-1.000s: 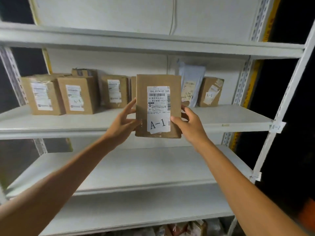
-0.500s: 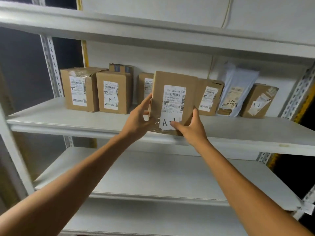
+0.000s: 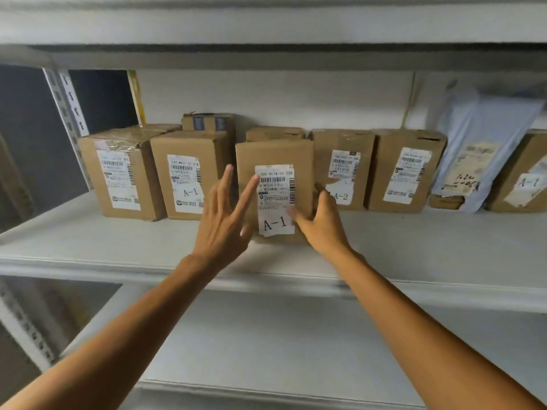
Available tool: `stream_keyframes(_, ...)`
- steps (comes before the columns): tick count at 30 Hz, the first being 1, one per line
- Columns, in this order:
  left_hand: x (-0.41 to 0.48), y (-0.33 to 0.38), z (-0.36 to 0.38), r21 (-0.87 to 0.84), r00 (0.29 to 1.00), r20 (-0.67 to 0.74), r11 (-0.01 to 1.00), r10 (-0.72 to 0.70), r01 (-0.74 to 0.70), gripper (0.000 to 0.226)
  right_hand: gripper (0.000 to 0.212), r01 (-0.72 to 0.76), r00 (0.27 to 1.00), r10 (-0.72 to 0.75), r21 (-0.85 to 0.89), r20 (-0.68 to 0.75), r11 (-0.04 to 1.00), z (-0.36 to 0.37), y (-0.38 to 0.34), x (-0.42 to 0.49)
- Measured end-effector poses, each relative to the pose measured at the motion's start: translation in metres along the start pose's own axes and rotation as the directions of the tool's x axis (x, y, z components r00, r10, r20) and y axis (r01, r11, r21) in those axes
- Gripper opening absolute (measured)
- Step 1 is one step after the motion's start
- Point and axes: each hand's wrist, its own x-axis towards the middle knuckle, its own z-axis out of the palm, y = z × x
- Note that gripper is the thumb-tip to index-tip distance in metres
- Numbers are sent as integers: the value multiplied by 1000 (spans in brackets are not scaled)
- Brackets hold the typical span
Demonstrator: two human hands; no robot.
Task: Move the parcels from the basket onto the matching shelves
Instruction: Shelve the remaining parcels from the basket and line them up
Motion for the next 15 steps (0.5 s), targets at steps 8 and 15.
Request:
stream_keyframes(8,43,-25,23,292,970,130,928,203,-234,81,75,2,1000,-2,38,-4,999,29,21,62)
stream_keyframes(15,47,-25,54,287,976,140,936,167,-202,82,86,23,998,-22,6,-54,1000,40,35,75)
